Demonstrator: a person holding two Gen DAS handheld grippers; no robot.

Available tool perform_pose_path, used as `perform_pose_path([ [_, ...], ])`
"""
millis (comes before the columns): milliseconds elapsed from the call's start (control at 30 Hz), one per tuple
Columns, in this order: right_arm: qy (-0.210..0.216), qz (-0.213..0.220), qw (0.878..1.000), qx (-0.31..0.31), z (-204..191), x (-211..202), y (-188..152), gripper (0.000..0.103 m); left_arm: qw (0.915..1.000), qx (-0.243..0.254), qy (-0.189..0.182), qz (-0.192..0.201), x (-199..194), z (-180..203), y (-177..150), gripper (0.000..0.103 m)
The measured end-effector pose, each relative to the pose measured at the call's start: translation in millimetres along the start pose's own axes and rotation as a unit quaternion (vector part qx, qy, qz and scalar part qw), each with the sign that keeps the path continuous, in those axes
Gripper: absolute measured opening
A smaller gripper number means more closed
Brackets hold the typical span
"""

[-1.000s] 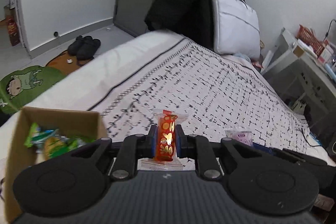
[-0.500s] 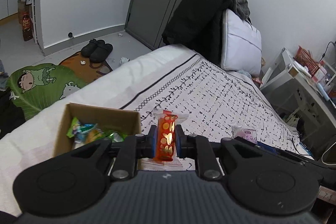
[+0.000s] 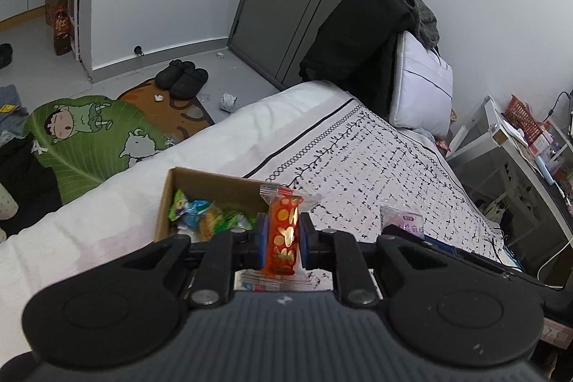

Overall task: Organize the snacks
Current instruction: 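Carry both snacks over the cardboard box and open both grippers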

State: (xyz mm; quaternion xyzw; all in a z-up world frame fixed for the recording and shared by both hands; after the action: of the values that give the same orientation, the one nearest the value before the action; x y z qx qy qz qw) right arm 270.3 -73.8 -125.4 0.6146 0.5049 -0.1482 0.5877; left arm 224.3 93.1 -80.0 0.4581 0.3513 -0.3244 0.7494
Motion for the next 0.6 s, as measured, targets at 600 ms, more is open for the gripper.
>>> perform_pose_path([
  [600,0.003,-0.025,1.000,-0.019,-47.1,16.9,-10.8,0.033,0.9980,-0.054,-0.012,-0.030,11.5,-53.6,-14.0,0.020],
])
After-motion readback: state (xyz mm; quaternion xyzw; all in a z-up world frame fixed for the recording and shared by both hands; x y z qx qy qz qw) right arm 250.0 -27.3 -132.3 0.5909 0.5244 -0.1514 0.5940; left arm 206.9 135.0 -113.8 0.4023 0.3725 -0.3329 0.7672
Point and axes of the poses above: each gripper's, at about its wrist camera, not at the fingertips, and x roughly the way its jaws point, z to its right, y to its top, the point moved 8 cm from there along x, roughly the way its jaws point, and after that the axes turned 13 degrees about -z, right-handed, at the moved point
